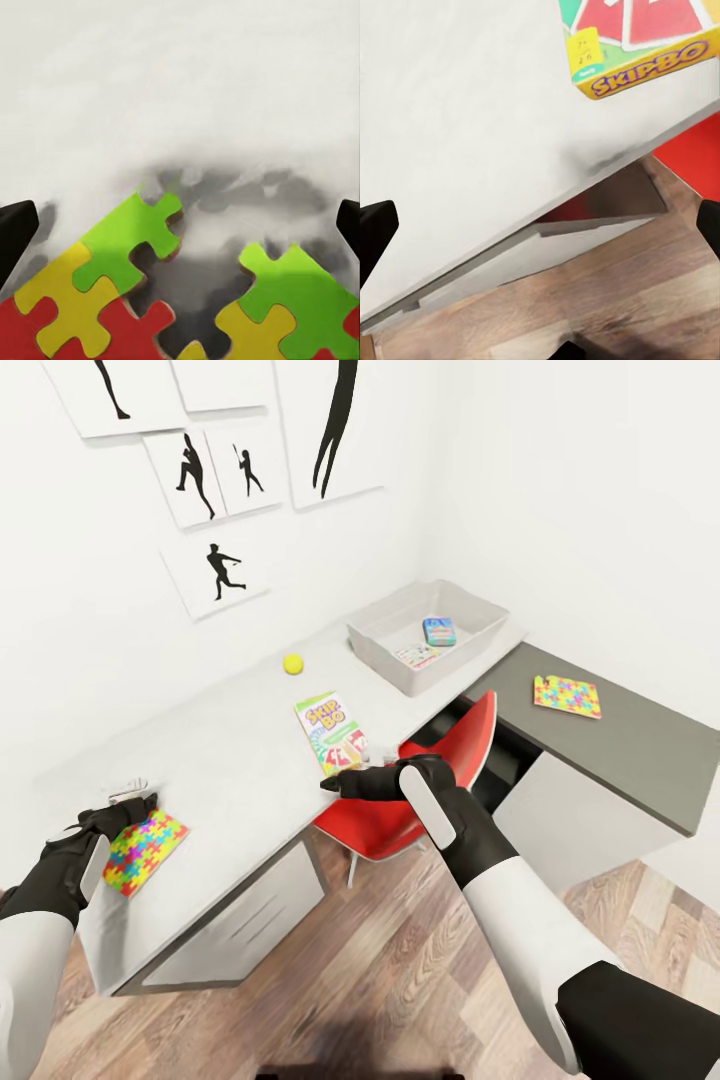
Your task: Put all the toys in the child's room - the three board games (two on the bed and one on the table), the two jigsaw puzzles on the table, and the tennis ball on the table - inside the toy box on the table in the child's room.
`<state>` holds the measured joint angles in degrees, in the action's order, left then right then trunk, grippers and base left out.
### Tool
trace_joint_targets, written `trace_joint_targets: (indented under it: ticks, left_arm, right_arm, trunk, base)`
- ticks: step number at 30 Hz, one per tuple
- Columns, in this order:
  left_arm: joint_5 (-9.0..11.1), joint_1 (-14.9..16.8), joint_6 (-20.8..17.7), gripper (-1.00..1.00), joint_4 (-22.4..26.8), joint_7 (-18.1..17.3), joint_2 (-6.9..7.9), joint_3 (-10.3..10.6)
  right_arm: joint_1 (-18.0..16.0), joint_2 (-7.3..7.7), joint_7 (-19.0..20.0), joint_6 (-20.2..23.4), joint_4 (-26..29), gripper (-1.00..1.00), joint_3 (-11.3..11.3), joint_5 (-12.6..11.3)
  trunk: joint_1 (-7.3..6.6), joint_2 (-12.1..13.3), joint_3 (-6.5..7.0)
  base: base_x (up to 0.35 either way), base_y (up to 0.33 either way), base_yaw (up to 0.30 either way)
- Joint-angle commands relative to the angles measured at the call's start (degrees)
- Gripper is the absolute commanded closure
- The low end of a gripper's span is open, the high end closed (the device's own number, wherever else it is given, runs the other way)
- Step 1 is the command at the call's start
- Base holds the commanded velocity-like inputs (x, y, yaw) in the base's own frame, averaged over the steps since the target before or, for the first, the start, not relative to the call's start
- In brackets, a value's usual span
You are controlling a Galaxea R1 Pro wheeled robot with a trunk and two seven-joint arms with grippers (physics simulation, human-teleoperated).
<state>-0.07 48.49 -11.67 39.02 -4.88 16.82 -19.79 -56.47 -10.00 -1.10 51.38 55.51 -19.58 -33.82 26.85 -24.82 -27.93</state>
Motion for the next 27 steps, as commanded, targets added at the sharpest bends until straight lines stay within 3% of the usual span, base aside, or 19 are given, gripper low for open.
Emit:
trace_joint_targets:
  ticks: [1,27]
  left_arm:
    - [0.0,0.0,-0.4,-1.00,0.1,-0.4,-0.03,-0.3]
    - [0.0,0.0,-0.4,-1.00,0.1,-0.4,-0.03,-1.0]
  right_arm:
    - [0.0,0.00,-0.1,0.2,0.0,-1.00,0.0,-0.1]
    - [0.0,0.00,-0.1,0.2,0.1,-1.00,0.0,-0.1]
  trunk:
    - [0.02,-0.1,-0.08]
    - [0.02,-0.1,-0.08]
  base:
    - [-0.090,0.000,0.000]
    - [-0.094,0.000,0.000]
